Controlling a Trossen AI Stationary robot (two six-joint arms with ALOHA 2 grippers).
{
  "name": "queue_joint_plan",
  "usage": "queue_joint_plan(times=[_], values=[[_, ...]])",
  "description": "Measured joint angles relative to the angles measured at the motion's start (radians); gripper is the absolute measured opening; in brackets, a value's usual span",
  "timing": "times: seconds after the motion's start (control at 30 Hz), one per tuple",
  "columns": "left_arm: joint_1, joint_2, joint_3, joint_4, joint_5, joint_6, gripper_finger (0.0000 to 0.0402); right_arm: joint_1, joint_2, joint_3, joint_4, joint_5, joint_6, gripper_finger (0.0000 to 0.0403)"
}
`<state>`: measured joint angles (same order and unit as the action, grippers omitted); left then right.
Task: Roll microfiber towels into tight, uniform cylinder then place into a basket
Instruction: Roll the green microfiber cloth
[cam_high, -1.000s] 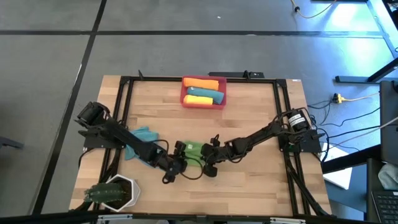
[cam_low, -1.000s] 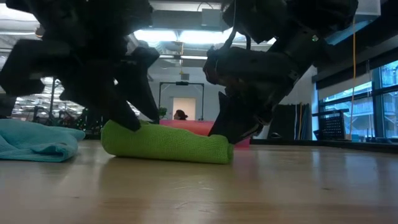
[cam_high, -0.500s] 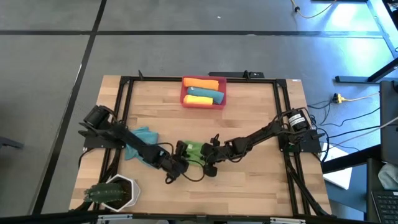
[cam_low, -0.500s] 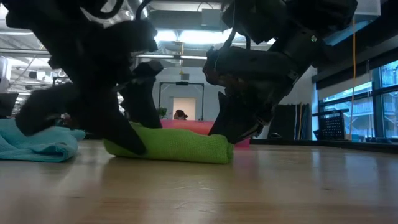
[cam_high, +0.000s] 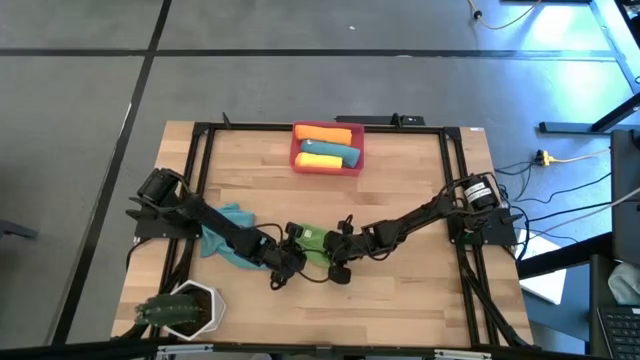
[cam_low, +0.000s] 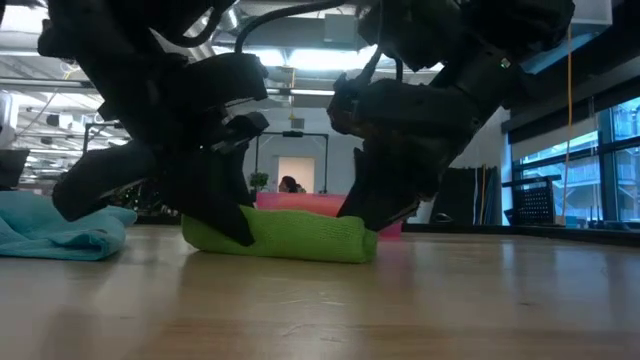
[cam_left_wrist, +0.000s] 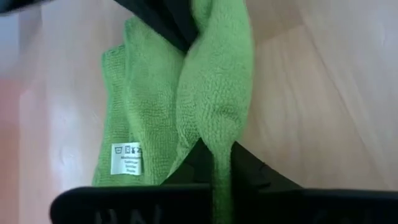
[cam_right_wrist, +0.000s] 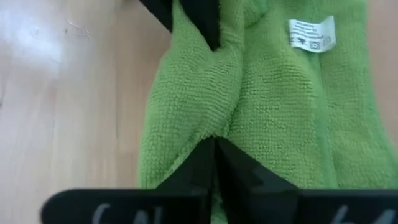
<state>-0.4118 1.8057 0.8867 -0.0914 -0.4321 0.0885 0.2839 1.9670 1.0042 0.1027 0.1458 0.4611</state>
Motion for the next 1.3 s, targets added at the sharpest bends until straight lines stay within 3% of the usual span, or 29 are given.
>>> queue_joint_plan(times=[0.3,0.43,0.83,1.3], values=[[0.021,-0.004,0.001,-0.001,0.094,-0.070,0.0002,0.004,-0.123,-0.003,-0.071,0.051,-0.039,0.0102],[0.060,-0.011,0.003,0.005,0.236,-0.139,0.0001,0.022,-0.157,-0.002,-0.061,0.071,-0.076,0.0120],[0.225,-0.066,-0.002,-0.009,0.603,-0.286,0.0000,0.121,-0.157,0.001,0.033,0.142,-0.181,0.0122],[0.310,-0.058,-0.002,-0.035,0.669,-0.292,0.0000,0.098,-0.028,0.003,0.074,0.206,-0.185,0.0122]])
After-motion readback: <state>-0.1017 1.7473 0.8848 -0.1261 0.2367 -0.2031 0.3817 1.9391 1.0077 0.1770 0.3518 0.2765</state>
